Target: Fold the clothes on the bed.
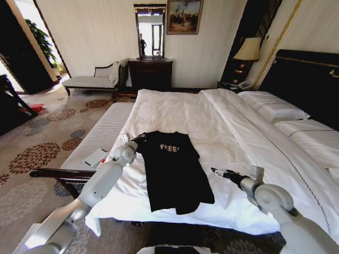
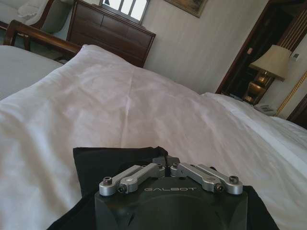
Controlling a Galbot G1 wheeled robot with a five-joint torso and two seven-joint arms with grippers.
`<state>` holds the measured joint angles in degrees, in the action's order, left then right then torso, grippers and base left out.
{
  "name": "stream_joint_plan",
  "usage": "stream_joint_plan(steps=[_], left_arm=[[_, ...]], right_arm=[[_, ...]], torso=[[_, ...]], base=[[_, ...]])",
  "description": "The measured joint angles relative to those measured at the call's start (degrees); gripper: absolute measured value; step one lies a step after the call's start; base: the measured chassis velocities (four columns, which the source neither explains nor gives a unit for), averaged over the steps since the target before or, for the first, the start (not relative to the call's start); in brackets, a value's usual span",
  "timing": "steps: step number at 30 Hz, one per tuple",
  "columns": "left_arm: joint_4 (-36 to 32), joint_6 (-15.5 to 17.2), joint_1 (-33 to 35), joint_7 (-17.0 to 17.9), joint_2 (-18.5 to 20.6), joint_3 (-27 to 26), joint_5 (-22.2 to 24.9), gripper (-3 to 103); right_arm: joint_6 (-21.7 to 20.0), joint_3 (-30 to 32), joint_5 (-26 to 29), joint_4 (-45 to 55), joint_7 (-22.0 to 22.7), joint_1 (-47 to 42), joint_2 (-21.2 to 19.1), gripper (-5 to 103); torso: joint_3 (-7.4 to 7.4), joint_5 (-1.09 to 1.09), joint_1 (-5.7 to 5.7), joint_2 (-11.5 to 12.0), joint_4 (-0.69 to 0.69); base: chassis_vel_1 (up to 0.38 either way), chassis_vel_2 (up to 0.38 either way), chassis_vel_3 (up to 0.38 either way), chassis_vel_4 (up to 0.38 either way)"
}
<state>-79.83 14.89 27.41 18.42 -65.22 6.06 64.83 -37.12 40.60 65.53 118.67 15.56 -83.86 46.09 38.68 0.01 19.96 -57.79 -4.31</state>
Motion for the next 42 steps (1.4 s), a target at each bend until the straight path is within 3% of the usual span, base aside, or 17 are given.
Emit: stream_joint_plan(steps=[13, 21, 23, 27, 29, 30, 32, 39, 41, 42], left_arm=[[7.0, -0.2, -2.2, 0.9, -7.2, 7.3, -4.4, 0], [6.9, -0.2, -1.8, 1.5, -7.6, 9.1, -5.5, 0], [6.9, -0.2, -1.5, 1.6, -7.5, 9.2, -5.5, 5], [5.6, 0.4, -0.1, 2.0, -7.1, 9.5, -6.0, 26], [5.2, 0.4, 0.2, 2.0, -6.9, 9.7, -6.5, 26], [4.3, 0.4, 0.6, 2.0, -6.4, 9.8, -7.5, 37], [3.7, 0.4, 0.8, 2.0, -6.1, 9.9, -8.0, 37], [-1.1, -0.7, 1.0, 1.3, -2.7, 8.8, -11.7, 70], [-1.4, -0.7, 1.0, 1.3, -2.4, 8.2, -11.6, 70], [-1.7, -0.8, 1.2, 1.4, -1.8, 6.9, -11.4, 81]], right_arm=[[0.1, -1.0, 0.0, 0.1, 0.0, 1.1, 0.0, 100], [0.1, -1.2, 0.0, 0.3, -0.1, 1.2, 0.1, 100], [0.1, -1.2, 0.0, 0.3, -0.2, 1.2, 0.1, 100], [0.2, -1.4, -0.1, 0.2, -0.3, 1.2, 0.4, 100], [0.2, -1.5, -0.2, 0.2, -0.3, 1.3, 0.4, 100], [0.2, -1.6, -0.2, 0.2, -0.3, 1.5, 0.4, 100], [0.2, -1.7, -0.2, 0.1, -0.3, 1.6, 0.4, 100], [1.0, -2.6, 0.4, -1.0, -0.9, 3.6, 0.0, 100], [1.2, -2.9, 0.7, -1.3, -1.0, 4.1, -0.1, 100], [1.4, -3.3, 1.1, -1.8, -1.1, 4.9, -0.3, 100]], torso=[[0.00, 0.00, -0.01, 0.0, 0.00], [0.00, 0.00, -0.01, 0.0, 0.00], [0.00, 0.00, -0.01, 0.0, 0.01], [0.00, -0.01, -0.01, 0.0, 0.00], [0.00, -0.01, -0.01, 0.0, 0.00], [0.00, -0.01, -0.01, 0.0, 0.00], [0.00, -0.01, -0.01, 0.0, 0.00], [-0.01, -0.01, -0.01, 0.0, 0.00], [-0.01, -0.02, -0.01, 0.0, 0.00], [0.00, -0.02, -0.01, 0.0, 0.00]], base=[[0.000, 0.000, 0.000, 0.000], [0.000, 0.000, 0.000, 0.000], [0.000, 0.000, 0.000, 0.000], [0.000, 0.000, 0.000, 0.000], [0.000, 0.000, 0.000, 0.000], [0.000, 0.000, 0.000, 0.000], [0.000, 0.000, 0.000, 0.000], [0.000, 0.000, 0.000, 0.000], [0.000, 0.000, 0.000, 0.000], [0.000, 0.000, 0.000, 0.000]])
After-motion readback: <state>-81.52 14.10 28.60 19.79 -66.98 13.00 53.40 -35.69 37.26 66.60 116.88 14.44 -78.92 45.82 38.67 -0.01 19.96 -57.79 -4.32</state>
